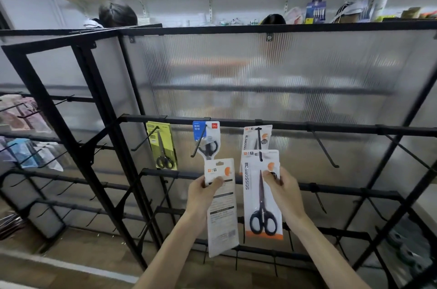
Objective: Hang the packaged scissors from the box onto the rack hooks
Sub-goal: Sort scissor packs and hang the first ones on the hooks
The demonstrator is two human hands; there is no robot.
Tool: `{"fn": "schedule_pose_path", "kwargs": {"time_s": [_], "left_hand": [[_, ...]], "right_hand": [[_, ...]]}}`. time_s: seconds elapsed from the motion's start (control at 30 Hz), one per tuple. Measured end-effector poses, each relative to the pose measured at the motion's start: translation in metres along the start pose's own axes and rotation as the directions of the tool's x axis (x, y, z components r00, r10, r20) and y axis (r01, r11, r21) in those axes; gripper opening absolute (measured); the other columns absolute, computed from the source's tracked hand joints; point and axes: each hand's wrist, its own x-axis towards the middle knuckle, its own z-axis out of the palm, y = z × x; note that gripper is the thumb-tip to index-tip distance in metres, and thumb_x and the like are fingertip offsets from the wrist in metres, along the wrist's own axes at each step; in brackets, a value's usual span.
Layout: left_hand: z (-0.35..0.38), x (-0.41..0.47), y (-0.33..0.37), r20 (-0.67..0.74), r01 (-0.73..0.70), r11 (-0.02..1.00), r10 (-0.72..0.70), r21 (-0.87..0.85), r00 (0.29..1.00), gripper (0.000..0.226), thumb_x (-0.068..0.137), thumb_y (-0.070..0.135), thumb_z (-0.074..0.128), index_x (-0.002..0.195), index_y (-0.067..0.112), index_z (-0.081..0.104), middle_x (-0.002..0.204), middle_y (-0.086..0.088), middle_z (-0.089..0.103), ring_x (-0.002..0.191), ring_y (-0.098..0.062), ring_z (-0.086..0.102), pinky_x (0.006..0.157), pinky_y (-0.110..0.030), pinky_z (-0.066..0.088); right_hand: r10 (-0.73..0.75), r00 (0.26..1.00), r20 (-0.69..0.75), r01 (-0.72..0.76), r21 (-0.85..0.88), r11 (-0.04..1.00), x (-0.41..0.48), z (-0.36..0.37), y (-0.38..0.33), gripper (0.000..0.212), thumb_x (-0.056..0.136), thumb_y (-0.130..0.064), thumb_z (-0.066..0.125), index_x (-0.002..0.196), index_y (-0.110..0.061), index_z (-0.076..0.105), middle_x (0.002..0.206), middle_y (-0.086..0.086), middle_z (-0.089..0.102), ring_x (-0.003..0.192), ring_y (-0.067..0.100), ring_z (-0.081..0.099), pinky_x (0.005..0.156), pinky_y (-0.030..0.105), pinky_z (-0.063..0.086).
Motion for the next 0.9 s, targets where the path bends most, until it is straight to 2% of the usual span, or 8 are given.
{"fn": "schedule_pose_path", "kwargs": {"time_s": [0.07,0.1,0.2,0.33,0.57,0.7,0.8,0.9], "left_hand": [[-0.001,0.003,-0.001,0.007,0.006,1.000,-0.006,0.001,1.000,0.009,0.095,0.013,0.069,0.102,0.012,0.075,0.090,-0.002,0.080,0.086,-0.022,0.076,0.079,-0.039,0.061],[-0.001,0.004,-0.002,0.011,0.003,1.000,-0.004,0.006,1.000,0.010,0.095,0.013,0.069,0.103,0.011,0.075,0.090,-0.002,0.080,0.087,-0.023,0.076,0.082,-0.041,0.061],[0.001,0.004,-0.005,0.037,-0.001,1.000,0.001,0.009,0.999,0.010,0.093,0.016,0.072,0.101,0.011,0.076,0.091,-0.003,0.080,0.090,-0.024,0.076,0.087,-0.046,0.060],[0.006,0.003,-0.009,0.051,0.022,1.000,-0.022,0.005,0.998,0.012,0.090,0.016,0.077,0.098,0.008,0.076,0.090,-0.006,0.080,0.087,-0.026,0.077,0.088,-0.048,0.061],[0.007,-0.006,-0.013,0.084,0.031,0.999,-0.032,0.016,0.996,0.012,0.091,0.015,0.074,0.101,0.009,0.075,0.094,-0.007,0.080,0.091,-0.028,0.076,0.091,-0.052,0.059],[0.008,-0.013,-0.011,0.100,0.020,0.999,-0.022,0.025,0.995,0.013,0.092,0.018,0.074,0.102,0.010,0.074,0.093,-0.004,0.080,0.090,-0.025,0.076,0.091,-0.050,0.059],[0.007,-0.019,-0.009,0.113,0.016,1.000,-0.019,0.019,0.993,0.012,0.092,0.018,0.073,0.103,0.012,0.073,0.091,-0.002,0.080,0.088,-0.023,0.077,0.090,-0.047,0.059],[0.004,-0.023,-0.006,0.126,0.002,1.000,-0.005,0.023,0.992,0.014,0.092,0.019,0.073,0.104,0.012,0.073,0.091,-0.001,0.080,0.088,-0.022,0.077,0.089,-0.046,0.059]], "right_hand": [[-0.033,0.999,-0.005,0.033,-0.023,0.999,-0.010,-0.005,0.003,0.014,0.099,-0.017,0.059,0.096,-0.005,0.064,0.076,-0.019,0.069,0.070,-0.005,0.063,0.061,0.009,0.045],[-0.035,0.999,0.009,0.035,-0.026,0.999,-0.014,-0.007,0.004,0.014,0.099,-0.018,0.059,0.095,-0.005,0.064,0.077,-0.019,0.070,0.071,-0.004,0.064,0.061,0.009,0.046],[-0.049,0.998,0.051,0.049,-0.004,0.999,-0.027,-0.009,0.000,0.017,0.096,-0.025,0.059,0.107,-0.013,0.065,0.105,-0.004,0.075,0.096,0.008,0.072,0.074,0.021,0.058],[-0.087,0.994,0.068,0.085,0.037,0.996,-0.043,-0.007,-0.011,0.028,0.095,-0.028,0.059,0.122,-0.019,0.064,0.115,-0.010,0.073,0.108,0.005,0.068,0.089,0.025,0.057],[-0.078,0.997,-0.007,0.079,0.056,0.995,-0.049,-0.007,-0.024,0.012,0.098,-0.020,0.061,0.108,-0.023,0.069,0.101,-0.017,0.075,0.096,-0.003,0.067,0.074,0.009,0.050],[-0.023,0.999,-0.034,0.025,0.051,0.998,-0.041,-0.003,-0.028,0.011,0.099,-0.027,0.061,0.102,-0.021,0.069,0.096,-0.013,0.075,0.088,0.005,0.070,0.074,0.017,0.053],[0.009,1.000,-0.028,-0.009,0.017,1.000,-0.033,0.000,-0.028,0.014,0.098,-0.030,0.061,0.105,-0.022,0.070,0.102,-0.012,0.075,0.094,0.007,0.070,0.085,0.027,0.055],[0.027,0.999,-0.018,-0.027,-0.010,1.000,-0.027,0.001,-0.031,0.018,0.099,-0.033,0.060,0.108,-0.021,0.070,0.102,-0.011,0.074,0.097,0.017,0.070,0.084,0.028,0.055]]}}
